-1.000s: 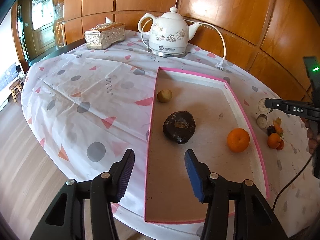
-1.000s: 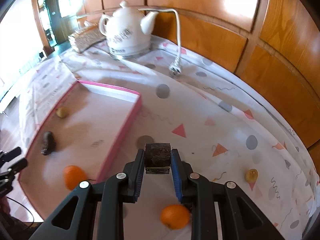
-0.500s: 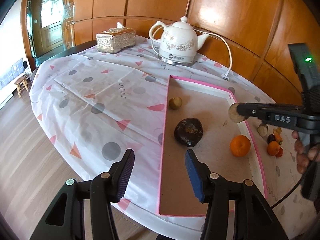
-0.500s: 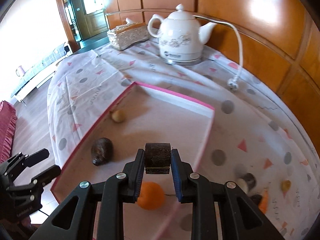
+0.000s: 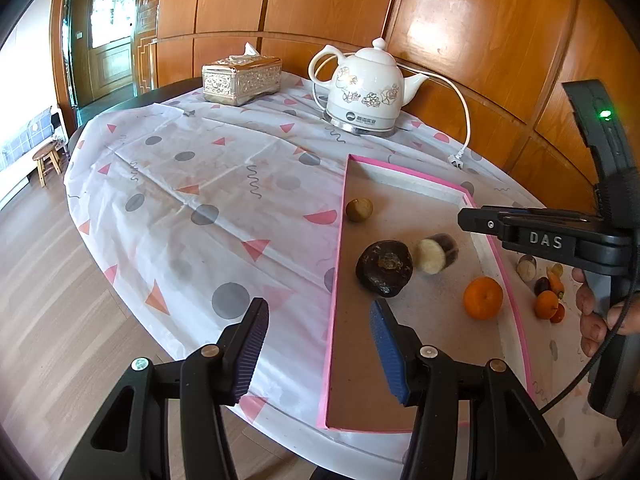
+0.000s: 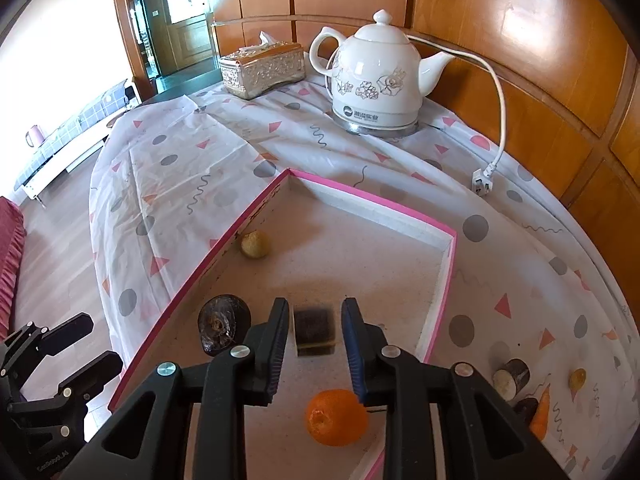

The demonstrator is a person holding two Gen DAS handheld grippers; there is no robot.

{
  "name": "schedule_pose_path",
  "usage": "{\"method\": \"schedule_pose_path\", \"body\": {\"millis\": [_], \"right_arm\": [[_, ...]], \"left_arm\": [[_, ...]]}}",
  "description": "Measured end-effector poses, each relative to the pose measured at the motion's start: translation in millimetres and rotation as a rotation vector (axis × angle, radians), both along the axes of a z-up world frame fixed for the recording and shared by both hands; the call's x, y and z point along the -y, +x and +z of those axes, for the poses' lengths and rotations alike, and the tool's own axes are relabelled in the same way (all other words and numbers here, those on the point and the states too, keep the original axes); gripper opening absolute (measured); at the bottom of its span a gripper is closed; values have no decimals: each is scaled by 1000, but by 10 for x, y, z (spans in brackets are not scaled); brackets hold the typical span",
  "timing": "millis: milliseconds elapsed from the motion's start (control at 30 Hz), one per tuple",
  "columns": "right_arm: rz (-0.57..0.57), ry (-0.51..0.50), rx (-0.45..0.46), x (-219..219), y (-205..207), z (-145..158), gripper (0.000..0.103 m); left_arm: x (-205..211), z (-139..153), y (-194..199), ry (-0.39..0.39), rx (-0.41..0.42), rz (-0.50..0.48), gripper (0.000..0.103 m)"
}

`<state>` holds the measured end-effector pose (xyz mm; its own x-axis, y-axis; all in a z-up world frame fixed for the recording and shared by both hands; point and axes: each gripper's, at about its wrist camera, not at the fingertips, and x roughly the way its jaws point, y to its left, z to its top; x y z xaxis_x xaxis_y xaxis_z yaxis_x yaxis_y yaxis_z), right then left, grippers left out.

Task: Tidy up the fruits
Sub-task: 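Carry the dark slice into the pink tray and open the right tool, then move the left tool over the fruits lying on the cloth beside the tray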

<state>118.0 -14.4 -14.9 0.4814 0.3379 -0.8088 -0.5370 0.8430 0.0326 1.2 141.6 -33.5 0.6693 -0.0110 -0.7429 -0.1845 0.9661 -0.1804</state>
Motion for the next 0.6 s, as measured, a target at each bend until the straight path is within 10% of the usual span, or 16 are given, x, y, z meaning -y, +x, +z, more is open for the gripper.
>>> {"method": "schedule_pose_path", "body": {"millis": [600], "right_arm": [[-71, -11, 60, 668, -417, 150, 35]], "left_arm": [[173, 30, 56, 30, -4, -40, 56]]}}
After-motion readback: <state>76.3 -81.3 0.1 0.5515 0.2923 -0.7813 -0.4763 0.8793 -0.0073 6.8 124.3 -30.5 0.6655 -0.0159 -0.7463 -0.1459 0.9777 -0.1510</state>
